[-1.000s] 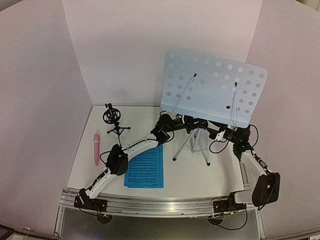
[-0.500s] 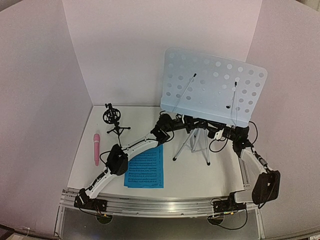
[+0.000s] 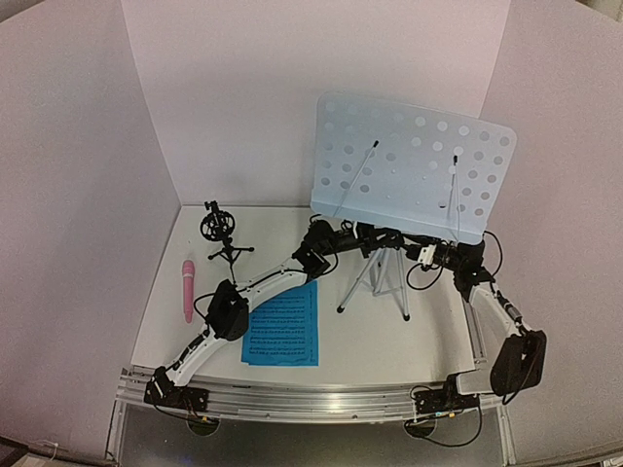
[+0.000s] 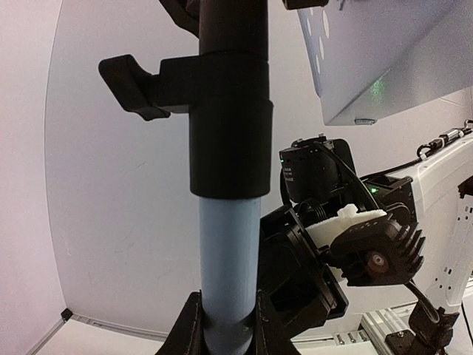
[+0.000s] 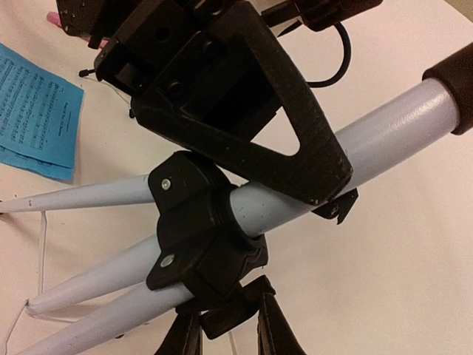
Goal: Set up the instrument practice props
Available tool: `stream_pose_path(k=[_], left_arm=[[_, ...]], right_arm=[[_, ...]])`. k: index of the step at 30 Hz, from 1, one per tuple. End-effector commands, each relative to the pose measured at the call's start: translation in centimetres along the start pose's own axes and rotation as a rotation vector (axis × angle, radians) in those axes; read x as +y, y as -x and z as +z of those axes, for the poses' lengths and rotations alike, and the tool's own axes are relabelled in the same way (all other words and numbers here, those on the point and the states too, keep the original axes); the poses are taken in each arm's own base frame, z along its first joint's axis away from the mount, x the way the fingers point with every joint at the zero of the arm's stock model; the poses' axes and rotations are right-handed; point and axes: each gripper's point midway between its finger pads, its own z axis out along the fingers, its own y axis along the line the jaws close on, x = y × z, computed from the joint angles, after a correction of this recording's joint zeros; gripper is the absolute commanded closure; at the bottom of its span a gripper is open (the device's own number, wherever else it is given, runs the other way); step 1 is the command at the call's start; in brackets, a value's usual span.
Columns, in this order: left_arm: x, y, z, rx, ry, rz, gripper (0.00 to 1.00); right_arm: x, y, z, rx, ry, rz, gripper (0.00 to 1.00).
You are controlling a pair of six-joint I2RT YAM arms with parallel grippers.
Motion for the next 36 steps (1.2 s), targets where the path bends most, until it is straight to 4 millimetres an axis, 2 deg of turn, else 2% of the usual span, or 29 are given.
stream_pose_path(k=[1, 8, 11, 20, 25, 31, 36], left_arm=[[-0.5, 0.2, 0.5, 0.011, -0.013, -0.001, 1.00], [-0.8, 0.1, 0.4, 0.023, -0.028, 0.041, 1.00], [-0.8, 0.0, 0.4, 0.030, -0.030, 0.044, 1.00], [-1.2, -0.2, 0.4, 0.046, -0.040, 0.035, 1.00], [-1.3, 0.0, 0.3, 0.042, -0.040, 0.036, 1.00], [-1.4, 0.1, 0.2, 0.045, -0.042, 0.028, 1.00], [-1.3, 0.3, 0.1, 0.039, -0.035, 0.041, 1.00]], right_arm=[[4.0, 0.2, -0.2, 0.004, 0.106, 0.280, 0.96], [5.6, 1.1, -1.0, -0.012, 0.137, 0.466, 0.99], [6.2, 1.5, -1.3, -0.029, 0.150, 0.485, 1.00], [5.6, 2.7, -1.8, -0.038, 0.150, 0.585, 1.00], [6.0, 2.7, -2.2, 0.012, 0.181, 0.701, 0.94], [6.2, 2.2, -2.9, 0.082, 0.148, 0.815, 0.78], [5.6, 2.5, -3.5, 0.082, 0.130, 0.999, 0.65]])
